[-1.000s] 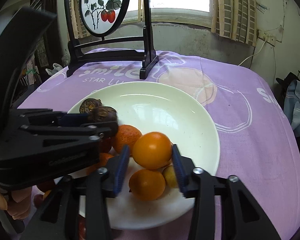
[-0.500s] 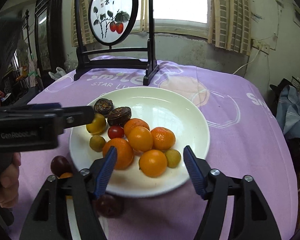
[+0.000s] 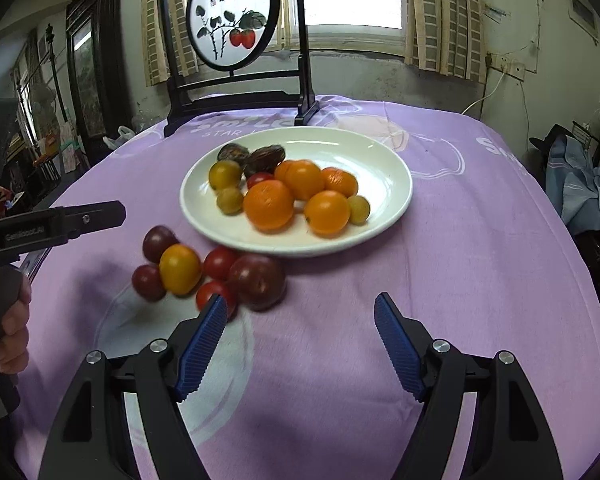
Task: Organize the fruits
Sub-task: 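Grasp a red tomato with the right gripper while the left gripper grasps another red tomato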
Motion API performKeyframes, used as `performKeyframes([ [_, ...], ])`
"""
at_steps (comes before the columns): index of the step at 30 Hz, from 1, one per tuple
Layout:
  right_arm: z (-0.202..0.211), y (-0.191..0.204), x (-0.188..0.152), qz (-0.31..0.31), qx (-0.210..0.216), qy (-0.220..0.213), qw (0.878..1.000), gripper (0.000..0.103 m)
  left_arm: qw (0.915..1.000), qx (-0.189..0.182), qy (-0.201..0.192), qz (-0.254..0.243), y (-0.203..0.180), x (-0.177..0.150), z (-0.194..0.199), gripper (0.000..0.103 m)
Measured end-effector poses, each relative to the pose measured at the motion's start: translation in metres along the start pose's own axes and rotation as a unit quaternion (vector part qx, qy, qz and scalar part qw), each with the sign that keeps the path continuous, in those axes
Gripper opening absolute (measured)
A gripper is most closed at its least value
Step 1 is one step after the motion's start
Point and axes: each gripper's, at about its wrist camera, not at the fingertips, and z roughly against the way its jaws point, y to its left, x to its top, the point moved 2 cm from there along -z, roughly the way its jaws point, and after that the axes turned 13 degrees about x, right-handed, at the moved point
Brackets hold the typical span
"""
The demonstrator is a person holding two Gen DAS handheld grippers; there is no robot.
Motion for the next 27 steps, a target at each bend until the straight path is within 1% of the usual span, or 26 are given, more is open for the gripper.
performKeyframes([
  [2,-0.001,0.008,-0.007,0.002,0.003,0.007,1.000,0.077,0.9999,0.006,-0.012,0.009,0.008,-0.009,-0.004,0.093],
  [3,-0.001,0.012,-0.009,0.006,0.004,0.012,1.000,0.077,0.9999,0.011,-0.009,0.008,0.010,-0.012,-0.007,0.093],
  [4,-0.003,0.017,-0.012,0.013,0.006,0.018,1.000,0.077,0.9999,0.011,0.008,0.004,0.011,-0.013,-0.012,0.093],
  [5,-0.005,0.024,-0.014,0.022,0.009,0.025,0.999,0.077,0.9999,-0.004,0.012,0.007,0.013,-0.012,-0.012,0.093],
  [6,-0.008,0.032,-0.016,0.032,0.011,0.034,0.999,0.077,0.9997,-0.016,0.009,0.014,0.015,-0.011,-0.010,0.093],
  [9,-0.022,0.044,-0.020,0.047,0.003,0.062,0.997,0.077,0.9998,-0.014,0.002,0.015,0.017,-0.011,-0.005,0.093],
  [11,-0.031,0.049,-0.021,0.049,0.010,0.076,0.996,0.075,0.9996,-0.025,0.005,0.013,0.016,-0.012,-0.004,0.093],
  [13,-0.037,0.052,-0.022,0.051,0.009,0.088,0.995,0.068,0.9993,-0.033,0.010,0.017,0.016,-0.011,-0.004,0.093],
  [14,-0.040,0.052,-0.021,0.050,0.008,0.092,0.995,0.066,0.9990,-0.037,0.011,0.020,0.017,-0.010,-0.004,0.093],
  [19,-0.051,0.053,-0.018,0.038,0.013,0.100,0.994,0.063,0.9980,-0.047,0.022,0.036,0.021,-0.008,-0.006,0.093],
  [22,-0.058,0.057,-0.015,0.038,0.013,0.103,0.994,0.059,0.9981,-0.048,0.019,0.034,0.021,-0.008,-0.005,0.093],
  [27,-0.067,0.060,-0.008,0.028,0.006,0.099,0.995,0.057,0.9981,-0.048,0.022,0.032,0.021,-0.009,-0.006,0.093],
])
